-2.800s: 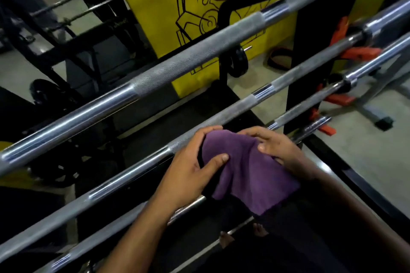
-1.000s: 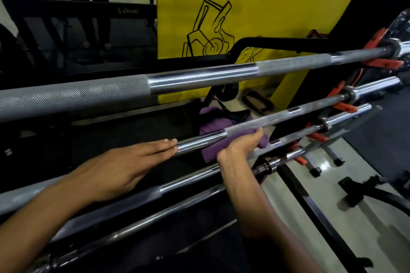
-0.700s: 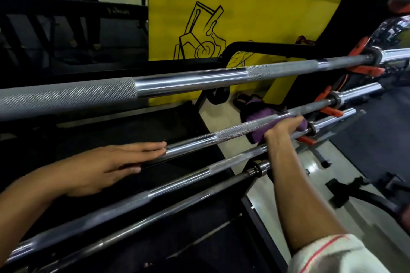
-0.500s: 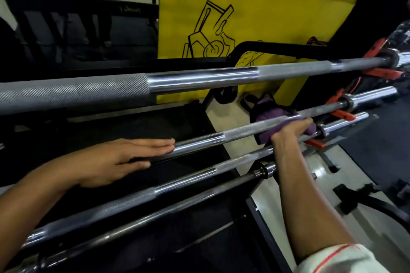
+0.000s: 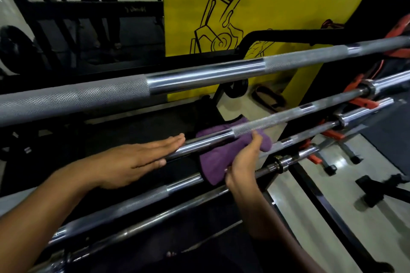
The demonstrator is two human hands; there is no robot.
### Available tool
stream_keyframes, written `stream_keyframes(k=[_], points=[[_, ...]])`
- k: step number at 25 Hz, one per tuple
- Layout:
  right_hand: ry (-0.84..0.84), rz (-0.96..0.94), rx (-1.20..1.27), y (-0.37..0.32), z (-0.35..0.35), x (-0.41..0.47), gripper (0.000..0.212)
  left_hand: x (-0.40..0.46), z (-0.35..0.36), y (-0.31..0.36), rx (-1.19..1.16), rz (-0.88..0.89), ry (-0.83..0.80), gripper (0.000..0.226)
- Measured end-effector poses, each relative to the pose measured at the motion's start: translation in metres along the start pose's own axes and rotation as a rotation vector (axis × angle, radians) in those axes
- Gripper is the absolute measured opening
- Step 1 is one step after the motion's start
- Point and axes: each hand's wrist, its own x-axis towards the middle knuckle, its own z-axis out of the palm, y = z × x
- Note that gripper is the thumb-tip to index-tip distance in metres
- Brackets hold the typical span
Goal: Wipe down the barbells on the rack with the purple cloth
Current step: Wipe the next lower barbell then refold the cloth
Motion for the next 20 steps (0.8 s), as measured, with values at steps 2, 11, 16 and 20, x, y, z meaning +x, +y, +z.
stream_keyframes(k=[2,11,16,20], points=[[-0.102,0.034,-0.096,-0.009,-0.018,-0.013,0.046,-0.001,0.001,0.004,0.034,-0.018,0.026,0.056],[-0.326,-0.636,-0.891,-0.017,-0.042,-0.069,0.07,-0.04,0.017,0.004,0.244,-0.055,0.269,0.063],[-0.283,-1.191,-1.584,0.016,-0.022,-0.007,0.069,-0.097,0.034,-0.006,0.394,-0.246,0.382,0.072],[-0.318,-1.338,-1.675,0.054,0.012,-0.03,0.055,-0.095,0.046,-0.008,0.5,-0.246,0.43,0.074]])
